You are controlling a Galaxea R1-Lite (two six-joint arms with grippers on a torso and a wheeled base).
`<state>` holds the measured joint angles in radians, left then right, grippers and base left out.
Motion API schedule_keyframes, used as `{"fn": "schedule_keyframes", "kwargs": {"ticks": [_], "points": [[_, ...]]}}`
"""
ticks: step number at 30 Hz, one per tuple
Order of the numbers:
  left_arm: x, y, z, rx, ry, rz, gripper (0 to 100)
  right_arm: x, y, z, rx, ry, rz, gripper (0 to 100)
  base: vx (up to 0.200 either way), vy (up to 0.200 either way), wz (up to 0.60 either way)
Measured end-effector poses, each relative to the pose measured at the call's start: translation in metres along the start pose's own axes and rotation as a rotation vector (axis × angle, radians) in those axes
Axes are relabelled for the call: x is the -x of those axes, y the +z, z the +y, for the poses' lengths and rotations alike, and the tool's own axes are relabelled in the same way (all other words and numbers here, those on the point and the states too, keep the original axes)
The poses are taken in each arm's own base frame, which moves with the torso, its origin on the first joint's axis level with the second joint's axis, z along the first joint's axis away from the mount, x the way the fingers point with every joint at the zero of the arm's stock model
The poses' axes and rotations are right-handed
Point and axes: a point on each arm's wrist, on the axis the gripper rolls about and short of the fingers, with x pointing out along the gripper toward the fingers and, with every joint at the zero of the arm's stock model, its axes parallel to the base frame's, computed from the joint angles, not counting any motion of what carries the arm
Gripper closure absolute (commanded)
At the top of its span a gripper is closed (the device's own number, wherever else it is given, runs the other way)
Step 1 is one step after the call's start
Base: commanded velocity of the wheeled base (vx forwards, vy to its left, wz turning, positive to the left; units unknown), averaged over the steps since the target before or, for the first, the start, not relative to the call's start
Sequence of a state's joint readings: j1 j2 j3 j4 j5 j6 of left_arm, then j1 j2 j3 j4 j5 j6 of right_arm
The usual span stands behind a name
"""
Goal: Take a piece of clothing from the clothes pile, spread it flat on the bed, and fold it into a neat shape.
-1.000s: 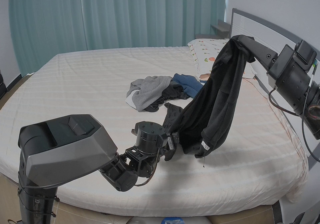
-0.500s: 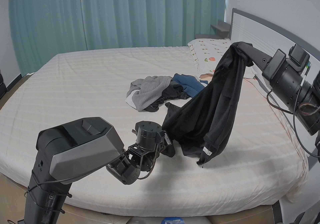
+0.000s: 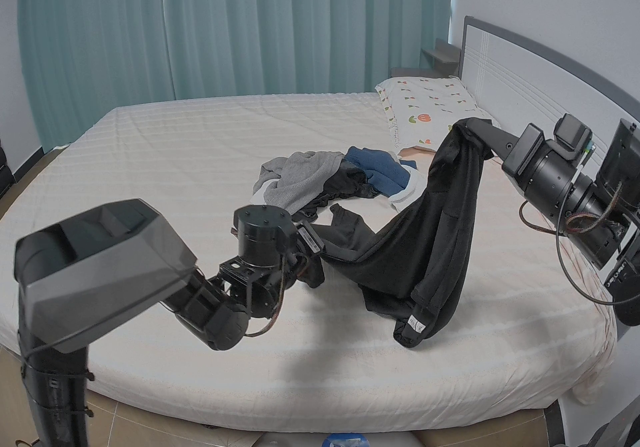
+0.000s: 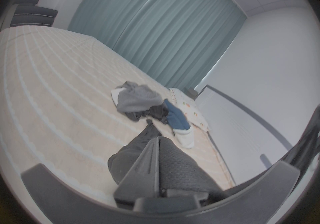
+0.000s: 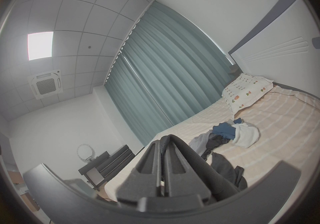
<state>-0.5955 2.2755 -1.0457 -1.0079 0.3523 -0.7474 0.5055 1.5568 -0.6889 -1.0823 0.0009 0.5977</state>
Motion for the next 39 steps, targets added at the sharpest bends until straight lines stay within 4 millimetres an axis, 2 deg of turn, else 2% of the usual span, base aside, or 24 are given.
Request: {"fn": "schedule_keyframes", "kwargs": {"ticks": [3, 7, 10, 16, 21, 27, 30, 39], "points": [[0.021, 0.029, -0.008, 0.023, -0.024, -0.042, 100, -0.01, -0.008, -0.011, 0.007, -0.022, 0.002, 100, 0.0, 0.0, 0.0], [0.05, 0.055, -0.015, 0.041, -0.059, -0.071, 100, -0.023, -0.013, -0.02, 0.012, -0.011, -0.072, 100, 0.0, 0.0, 0.0], [0.071, 0.065, -0.011, 0.043, -0.073, -0.059, 100, -0.028, -0.018, -0.028, 0.006, -0.029, -0.132, 100, 0.0, 0.0, 0.0], [0.102, 0.063, 0.005, 0.093, -0.06, 0.006, 100, -0.03, -0.042, -0.051, -0.011, -0.126, -0.117, 100, 0.0, 0.0, 0.0], [0.113, 0.061, 0.013, 0.159, -0.063, 0.047, 100, -0.028, -0.055, -0.067, -0.013, -0.179, -0.075, 100, 0.0, 0.0, 0.0], [0.119, 0.06, 0.021, 0.159, -0.054, 0.075, 100, -0.026, -0.063, -0.084, -0.011, -0.233, -0.047, 100, -0.2, 0.0, 0.0], [0.122, 0.057, 0.025, 0.155, -0.042, 0.087, 100, -0.026, -0.066, -0.087, -0.009, -0.244, -0.038, 100, -0.2, 0.0, 0.0], [0.121, 0.052, 0.028, 0.152, -0.029, 0.1, 100, -0.026, -0.068, -0.09, -0.008, -0.253, -0.029, 100, 0.0, 0.0, 0.0]]}}
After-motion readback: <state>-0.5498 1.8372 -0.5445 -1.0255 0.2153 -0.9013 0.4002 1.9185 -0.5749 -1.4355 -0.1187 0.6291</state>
